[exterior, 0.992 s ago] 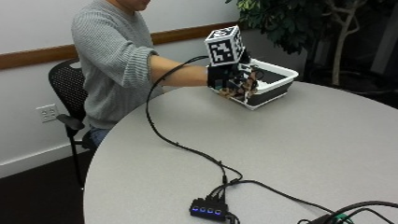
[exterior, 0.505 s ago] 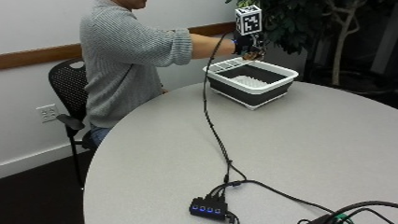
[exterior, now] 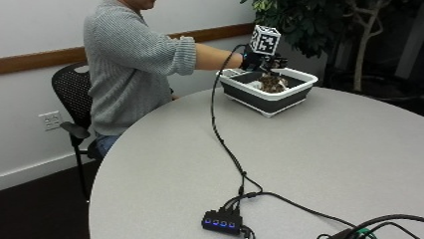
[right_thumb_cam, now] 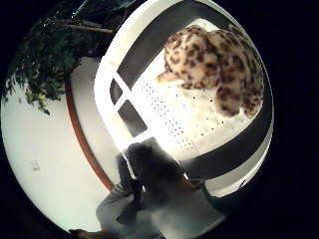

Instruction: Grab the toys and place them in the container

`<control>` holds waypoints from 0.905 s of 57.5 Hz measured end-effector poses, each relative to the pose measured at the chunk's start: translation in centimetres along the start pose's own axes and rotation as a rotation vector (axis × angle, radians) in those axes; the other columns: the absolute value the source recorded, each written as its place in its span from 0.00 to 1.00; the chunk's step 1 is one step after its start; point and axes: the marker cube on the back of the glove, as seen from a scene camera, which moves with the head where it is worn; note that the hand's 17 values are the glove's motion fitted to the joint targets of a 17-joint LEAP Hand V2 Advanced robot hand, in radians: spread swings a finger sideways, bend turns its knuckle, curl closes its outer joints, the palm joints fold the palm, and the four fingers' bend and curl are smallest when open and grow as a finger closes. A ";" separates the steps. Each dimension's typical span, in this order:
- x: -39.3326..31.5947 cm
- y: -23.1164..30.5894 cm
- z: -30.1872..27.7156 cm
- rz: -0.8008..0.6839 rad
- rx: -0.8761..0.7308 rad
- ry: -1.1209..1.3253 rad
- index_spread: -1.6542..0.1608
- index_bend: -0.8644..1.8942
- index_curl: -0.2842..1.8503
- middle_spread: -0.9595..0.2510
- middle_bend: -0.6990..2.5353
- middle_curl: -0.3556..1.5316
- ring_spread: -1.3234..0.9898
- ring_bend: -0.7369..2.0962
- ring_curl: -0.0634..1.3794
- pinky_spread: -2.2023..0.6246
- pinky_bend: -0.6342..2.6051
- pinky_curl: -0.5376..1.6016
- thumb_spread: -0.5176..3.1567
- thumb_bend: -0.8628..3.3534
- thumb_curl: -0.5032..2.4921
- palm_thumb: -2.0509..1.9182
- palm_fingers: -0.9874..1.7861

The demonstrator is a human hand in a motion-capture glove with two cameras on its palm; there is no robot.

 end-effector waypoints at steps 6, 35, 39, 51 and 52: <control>-0.7 1.2 -0.8 -0.122 0.020 -0.077 0.75 0.33 0.30 0.74 0.23 0.37 0.55 0.31 0.26 0.80 0.51 0.44 0.42 0.18 0.31 0.48 0.19; 30.2 20.8 -3.9 0.320 0.169 -0.138 0.75 0.36 0.25 0.72 0.25 0.31 0.56 0.31 0.20 0.81 0.46 0.41 0.46 0.19 0.24 0.49 0.26; 30.0 22.5 -3.0 0.299 0.165 -0.135 0.75 0.36 0.25 0.72 0.25 0.31 0.56 0.31 0.20 0.81 0.46 0.41 0.46 0.19 0.24 0.49 0.26; 25.4 33.8 2.9 0.124 0.197 -0.180 0.75 0.36 0.25 0.72 0.25 0.30 0.56 0.32 0.19 0.81 0.45 0.41 0.47 0.19 0.23 0.49 0.27; 24.9 35.2 3.7 0.117 0.203 -0.180 0.75 0.36 0.25 0.72 0.25 0.30 0.56 0.32 0.19 0.81 0.45 0.41 0.47 0.19 0.23 0.49 0.27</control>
